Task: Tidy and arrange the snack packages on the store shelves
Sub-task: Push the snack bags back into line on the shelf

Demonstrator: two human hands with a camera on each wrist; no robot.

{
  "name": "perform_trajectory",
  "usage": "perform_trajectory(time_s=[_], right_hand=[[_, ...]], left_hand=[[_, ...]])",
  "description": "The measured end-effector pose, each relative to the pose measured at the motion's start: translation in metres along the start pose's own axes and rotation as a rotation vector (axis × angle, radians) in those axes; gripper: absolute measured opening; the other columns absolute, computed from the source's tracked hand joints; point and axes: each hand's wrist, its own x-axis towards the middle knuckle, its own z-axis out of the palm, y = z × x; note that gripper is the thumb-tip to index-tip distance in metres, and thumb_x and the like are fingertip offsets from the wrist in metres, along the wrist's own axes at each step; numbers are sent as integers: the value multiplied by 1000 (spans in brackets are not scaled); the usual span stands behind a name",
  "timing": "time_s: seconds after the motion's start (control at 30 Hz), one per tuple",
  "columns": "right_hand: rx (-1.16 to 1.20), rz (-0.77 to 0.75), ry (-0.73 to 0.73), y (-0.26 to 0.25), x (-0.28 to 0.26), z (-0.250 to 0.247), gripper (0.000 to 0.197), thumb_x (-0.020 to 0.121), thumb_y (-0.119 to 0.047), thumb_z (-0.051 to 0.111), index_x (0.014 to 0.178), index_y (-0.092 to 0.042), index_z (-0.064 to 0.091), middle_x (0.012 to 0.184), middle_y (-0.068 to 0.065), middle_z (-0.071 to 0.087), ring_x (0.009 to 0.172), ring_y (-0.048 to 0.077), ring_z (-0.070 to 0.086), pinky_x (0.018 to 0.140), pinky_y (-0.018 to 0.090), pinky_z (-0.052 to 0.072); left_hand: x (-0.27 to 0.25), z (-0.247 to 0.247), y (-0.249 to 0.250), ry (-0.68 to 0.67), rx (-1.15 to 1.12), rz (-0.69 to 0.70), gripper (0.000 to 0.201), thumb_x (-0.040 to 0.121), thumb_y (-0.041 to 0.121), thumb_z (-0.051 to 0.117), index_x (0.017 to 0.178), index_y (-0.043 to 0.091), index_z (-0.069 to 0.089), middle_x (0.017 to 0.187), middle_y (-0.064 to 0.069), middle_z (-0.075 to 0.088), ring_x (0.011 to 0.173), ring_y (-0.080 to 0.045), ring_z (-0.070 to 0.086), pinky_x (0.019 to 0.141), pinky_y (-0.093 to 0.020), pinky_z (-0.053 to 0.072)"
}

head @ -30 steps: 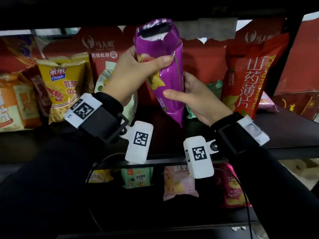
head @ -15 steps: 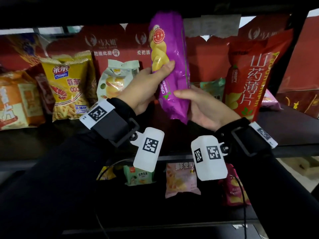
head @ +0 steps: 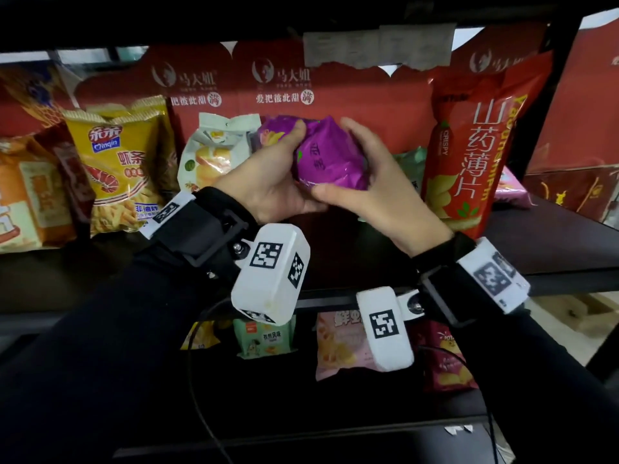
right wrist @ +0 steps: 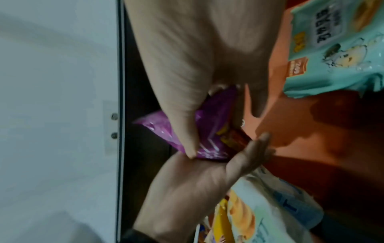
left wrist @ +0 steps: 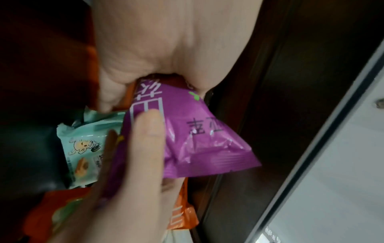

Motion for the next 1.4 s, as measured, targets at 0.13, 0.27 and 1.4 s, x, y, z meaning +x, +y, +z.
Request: perform_trajectory(time_s=[0.13,0.27,1.4], right_hand=[[190,10,384,-10,6,-5,49,75,-8,78,116,-8,51,114,10,65,97,17,65,90,32,53],[231,62,359,-21,12,-21,29,76,-11,78,102,-7,67,91,4,74,84,17,71,75,30,57],[-691,98,71,45,-83,-50,14,91,-21,59,97,-18,71,99,-5,71,98,15,62,86,33,47]], left_hand=[[9,-9,-5,277,530,291,104,76,80,42,154,21,5,160,-9,19,146,-21,24,118,-46,23],[13,-24,-5,249,1088,553,101,67,73,65,147,23,28,157,-10,24,148,-26,7,121,-42,0],[136,-23,-16,641,876,289,56,71,30,84,106,1,52,88,-4,61,94,-22,60,73,-29,45]])
